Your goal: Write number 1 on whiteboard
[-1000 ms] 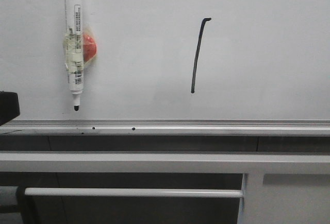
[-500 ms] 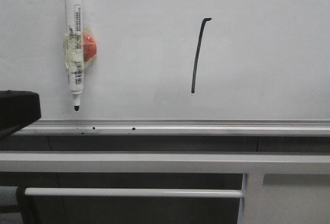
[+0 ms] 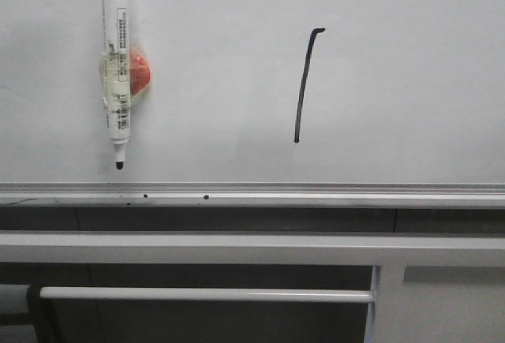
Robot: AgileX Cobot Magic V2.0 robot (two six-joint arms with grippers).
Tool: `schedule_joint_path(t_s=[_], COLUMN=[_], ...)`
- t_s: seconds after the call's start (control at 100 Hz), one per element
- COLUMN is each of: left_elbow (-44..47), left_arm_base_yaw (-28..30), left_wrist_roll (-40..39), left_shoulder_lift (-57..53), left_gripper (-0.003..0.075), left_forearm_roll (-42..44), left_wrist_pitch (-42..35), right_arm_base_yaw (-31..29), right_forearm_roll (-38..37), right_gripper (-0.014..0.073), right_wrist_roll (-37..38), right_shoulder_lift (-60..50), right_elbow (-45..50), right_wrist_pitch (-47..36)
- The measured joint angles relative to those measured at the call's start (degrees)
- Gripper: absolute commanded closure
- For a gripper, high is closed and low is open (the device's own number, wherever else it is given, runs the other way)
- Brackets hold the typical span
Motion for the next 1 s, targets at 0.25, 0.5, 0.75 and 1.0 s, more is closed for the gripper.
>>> schedule_joint_path(t_s=[0.25, 0.5, 0.75, 1.0], left_elbow=[0.0, 0.2, 2.0, 3.1], left_arm_base_yaw=[19.4, 37.4, 50.0, 56.3], left_wrist_roll=[0.3, 0.3, 0.3, 0.3], left_shoulder_lift=[-26.0, -45.7, -47.2, -47.2], left_gripper=[0.0741, 0.0741, 0.0741, 0.0741], left_forearm_roll=[12.0, 10.0, 8.7, 7.1], left_wrist_pitch=[20.7, 45.6, 59.3, 67.2], right_arm_base_yaw=[0.0, 0.0, 0.0, 0.0], right_forearm_roll=[0.0, 0.0, 0.0, 0.1], right_gripper=[0.0657, 0.0657, 0.0657, 0.0657], right_wrist_roll=[0.0, 0.0, 0.0, 0.0], right_shoulder_lift=[0.0, 0.0, -0.1, -0.1], right_elbow=[0.0, 0.0, 0.0, 0.0], right_wrist_pitch=[0.0, 0.0, 0.0, 0.0])
